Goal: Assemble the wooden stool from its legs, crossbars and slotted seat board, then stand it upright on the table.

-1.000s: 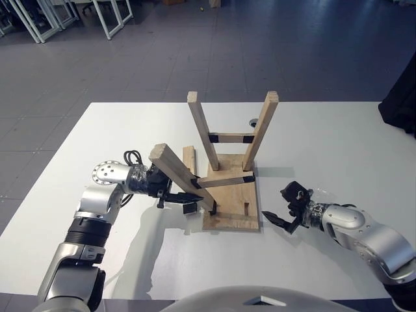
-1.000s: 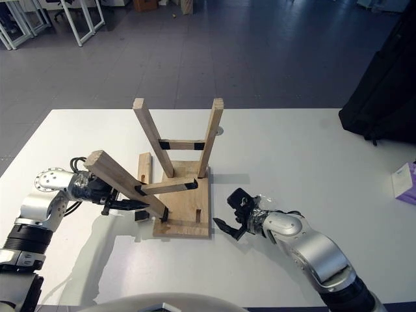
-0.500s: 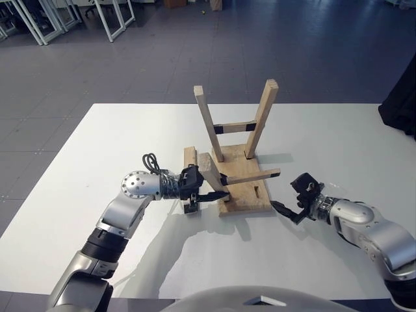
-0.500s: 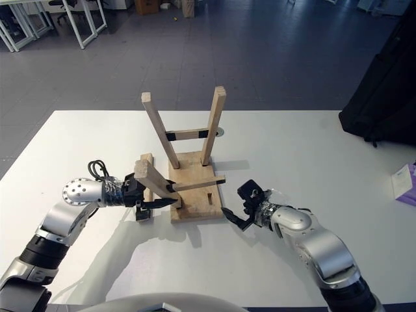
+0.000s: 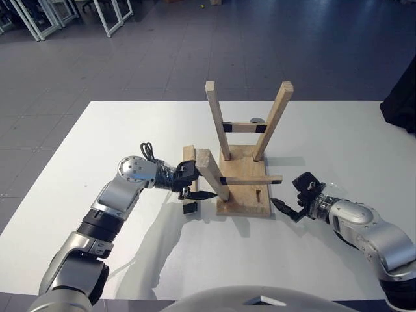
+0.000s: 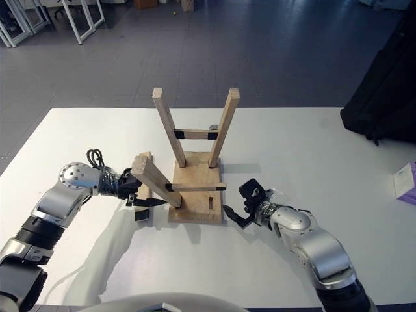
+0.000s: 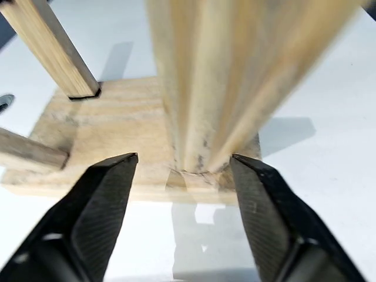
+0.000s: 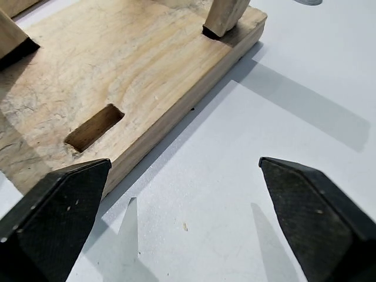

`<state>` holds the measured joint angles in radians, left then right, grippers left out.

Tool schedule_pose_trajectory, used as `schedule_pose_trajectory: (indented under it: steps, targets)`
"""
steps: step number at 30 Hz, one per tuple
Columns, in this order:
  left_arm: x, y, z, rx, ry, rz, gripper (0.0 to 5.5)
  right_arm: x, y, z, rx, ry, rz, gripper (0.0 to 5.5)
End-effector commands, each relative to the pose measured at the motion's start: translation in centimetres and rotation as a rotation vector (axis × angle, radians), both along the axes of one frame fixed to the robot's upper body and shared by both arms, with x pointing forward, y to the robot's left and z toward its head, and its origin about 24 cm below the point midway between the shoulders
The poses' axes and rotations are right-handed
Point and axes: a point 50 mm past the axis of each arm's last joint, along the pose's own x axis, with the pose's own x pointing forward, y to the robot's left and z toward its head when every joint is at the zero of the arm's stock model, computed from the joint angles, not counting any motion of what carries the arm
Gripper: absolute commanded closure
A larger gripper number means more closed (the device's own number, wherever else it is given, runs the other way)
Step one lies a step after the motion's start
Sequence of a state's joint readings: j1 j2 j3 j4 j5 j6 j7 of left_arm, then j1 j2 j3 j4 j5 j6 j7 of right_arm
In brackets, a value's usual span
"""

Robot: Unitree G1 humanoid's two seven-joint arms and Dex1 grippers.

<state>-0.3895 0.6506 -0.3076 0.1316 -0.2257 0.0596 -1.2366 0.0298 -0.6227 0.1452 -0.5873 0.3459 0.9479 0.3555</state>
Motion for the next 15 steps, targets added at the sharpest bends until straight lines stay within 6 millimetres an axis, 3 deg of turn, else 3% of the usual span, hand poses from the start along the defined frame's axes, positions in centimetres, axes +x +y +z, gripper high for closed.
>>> schedule_pose_trajectory:
  steps: [1,5,9,10,13,15]
  targets:
    - [0.0,1.1,1.0,0.052,-0.013,-0.007,1.84,-0.2,0.0,0.0,-0.012,-0.004,-0.011,0.85]
    - [-1.5,4.9,0.5,0.162,0.059,0.08,1.3,-0.8,-0.2,-0.2,-0.011,0.0,-0.039,0.85]
    - [-3.0,5.0,1.5,0.063,0.089,0.256,1.3,-1.1,-0.4,-0.3,-0.013,-0.001,-0.058,0.85]
    - [-3.0,4.7,1.7,0.033,0.044,0.375,1.3,-1.1,-0.5,-0.3,-0.016,-0.004,-0.063,0.85]
    - [-4.2,3.1,1.9,-0.166,0.0,1.018,1.3,-1.6,-0.8,-0.4,-0.02,-0.007,-0.104,0.85]
    - [-5.8,2.1,1.2,-0.165,0.02,1.226,1.3,-2.1,-0.7,-0.5,-0.011,-0.002,-0.125,0.85]
